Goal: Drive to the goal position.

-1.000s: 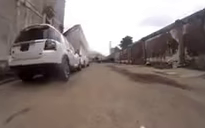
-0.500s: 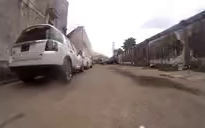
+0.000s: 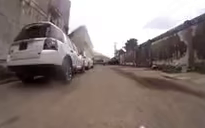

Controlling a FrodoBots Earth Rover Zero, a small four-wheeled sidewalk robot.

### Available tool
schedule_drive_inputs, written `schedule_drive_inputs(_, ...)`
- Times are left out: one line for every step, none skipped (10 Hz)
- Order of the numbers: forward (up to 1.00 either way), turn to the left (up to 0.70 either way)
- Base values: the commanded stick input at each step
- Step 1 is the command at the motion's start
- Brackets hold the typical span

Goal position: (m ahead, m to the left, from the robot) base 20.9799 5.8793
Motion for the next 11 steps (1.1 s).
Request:
schedule_drive_inputs(0.3,0.0)
schedule_drive_inputs(0.3,0.0)
schedule_drive_inputs(0.3,0.0)
schedule_drive_inputs(0.3,0.0)
schedule_drive_inputs(0.3,0.0)
schedule_drive_inputs(0.3,0.0)
schedule_drive_inputs(0.3,0.0)
schedule_drive_inputs(0.3,0.0)
schedule_drive_inputs(0.3,0.0)
schedule_drive_inputs(0.3,0.0)
schedule_drive_inputs(0.3,-0.39)
